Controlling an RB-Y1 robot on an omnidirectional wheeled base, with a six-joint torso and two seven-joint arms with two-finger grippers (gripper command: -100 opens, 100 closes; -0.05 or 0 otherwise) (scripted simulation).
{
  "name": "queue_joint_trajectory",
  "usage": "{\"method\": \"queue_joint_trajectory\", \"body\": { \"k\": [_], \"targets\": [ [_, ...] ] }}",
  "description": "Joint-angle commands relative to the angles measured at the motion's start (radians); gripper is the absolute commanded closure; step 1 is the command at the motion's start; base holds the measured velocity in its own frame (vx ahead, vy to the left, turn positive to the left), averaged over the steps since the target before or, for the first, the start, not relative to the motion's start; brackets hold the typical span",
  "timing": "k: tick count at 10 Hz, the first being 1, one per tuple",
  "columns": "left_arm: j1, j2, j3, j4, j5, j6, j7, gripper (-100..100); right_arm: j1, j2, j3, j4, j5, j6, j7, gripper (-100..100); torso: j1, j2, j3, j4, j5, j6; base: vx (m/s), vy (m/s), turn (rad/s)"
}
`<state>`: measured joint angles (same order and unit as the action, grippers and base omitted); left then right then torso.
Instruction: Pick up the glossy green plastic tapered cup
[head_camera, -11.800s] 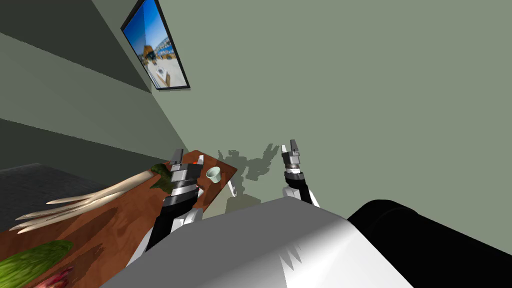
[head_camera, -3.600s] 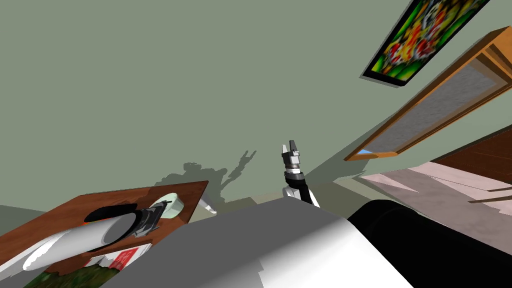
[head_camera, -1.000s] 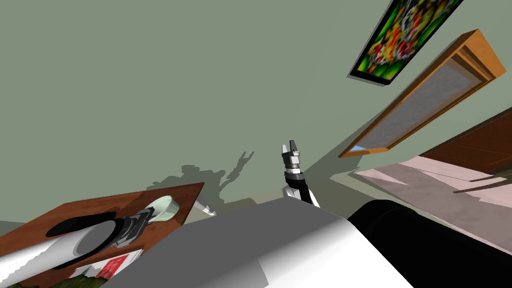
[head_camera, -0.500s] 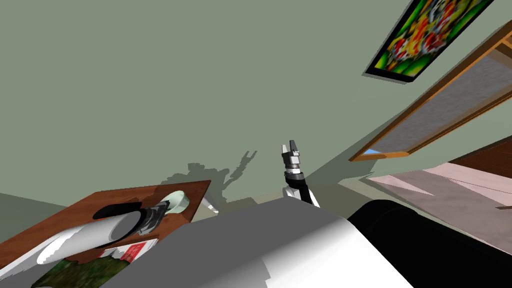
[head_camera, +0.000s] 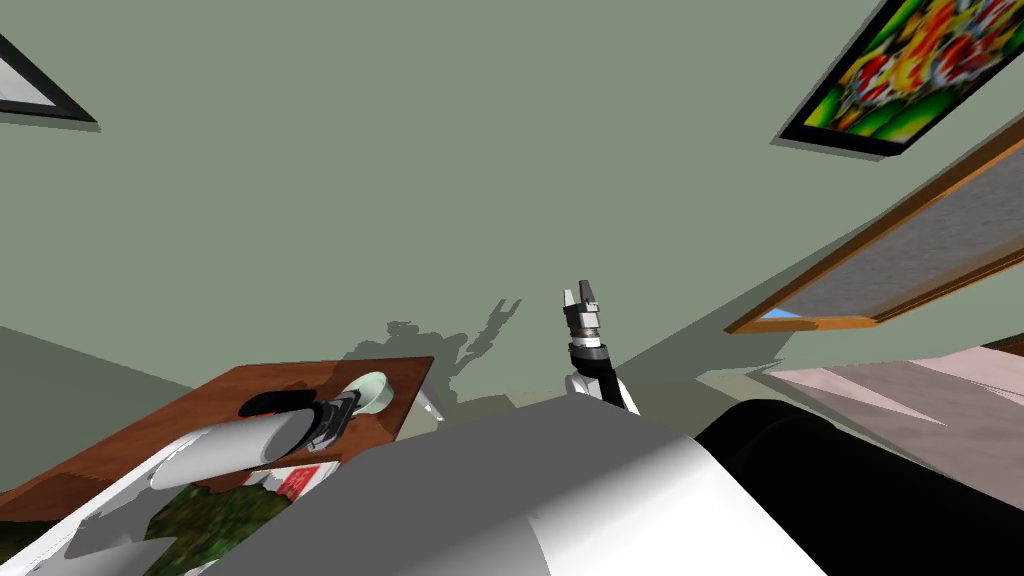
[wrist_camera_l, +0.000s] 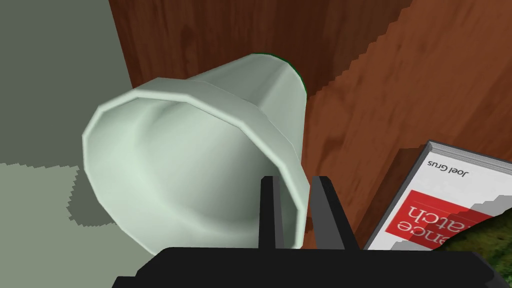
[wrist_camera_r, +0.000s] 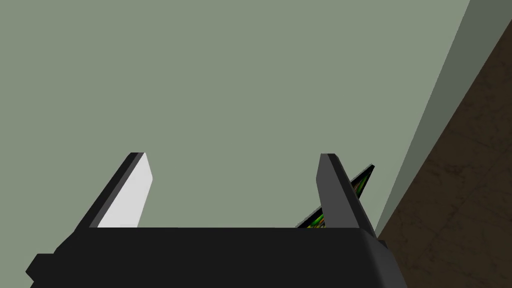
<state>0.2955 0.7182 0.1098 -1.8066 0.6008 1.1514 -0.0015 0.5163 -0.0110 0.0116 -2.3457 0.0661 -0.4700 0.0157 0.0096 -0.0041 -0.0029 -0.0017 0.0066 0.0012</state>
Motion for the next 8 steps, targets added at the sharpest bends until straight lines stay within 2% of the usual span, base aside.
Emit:
{"method": "queue_joint_trajectory", "body": {
  "k": [1,2,3,4,5,6,7,8],
  "targets": [
    [0.0,-0.017,0.0,-0.05,-0.039,0.039,0.013,100,0.0,0.0,0.0,0.0,0.0,0.0,0.0,0,0.0,0.0,0.0,0.0,0.0,0.0,0.027,0.075,0.088],
    [0.0,-0.017,0.0,-0.058,-0.039,0.039,0.013,100,0.0,0.0,0.0,0.0,0.0,0.0,0.0,0,-0.001,0.0,0.0,0.0,0.0,0.0,0.013,0.029,-0.002],
    [-0.015,-0.057,-0.01,-0.1,-0.085,0.086,0.039,100,0.0,0.0,0.0,0.0,0.0,0.0,0.0,0,-0.003,0.001,0.001,0.0,-0.001,0.0,0.021,0.054,0.164],
    [-0.015,-0.057,-0.01,-0.127,-0.101,0.092,0.039,100,0.0,0.0,0.0,0.0,0.0,0.0,0.0,0,-0.003,0.001,0.001,0.0,-0.001,-0.001,0.023,0.055,0.11],
    [-0.031,-0.098,-0.021,-0.158,-0.14,0.133,0.065,100,0.0,0.0,0.0,0.0,0.0,0.0,0.0,0,-0.003,0.001,0.001,0.001,-0.001,0.0,0.039,0.091,0.198],
    [-0.031,-0.098,-0.021,-0.193,-0.163,0.145,0.065,100,0.0,0.0,0.0,0.0,0.0,0.0,0.0,0,-0.001,0.001,0.001,0.001,-0.001,-0.001,0.031,0.081,0.093],
    [-0.03,-0.093,-0.022,-0.172,-0.149,0.134,0.062,100,0.0,0.0,0.0,0.0,0.0,0.0,0.0,0,-0.001,0.001,0.001,0.001,-0.001,-0.001,0.01,0.03,-0.001],
    [-0.03,-0.094,-0.022,-0.175,-0.152,0.136,0.063,0,0.0,0.0,0.0,0.0,0.0,0.0,0.0,0,-0.003,0.002,0.001,0.001,-0.001,-0.001,0.003,0.007,-0.001]
  ]
}}
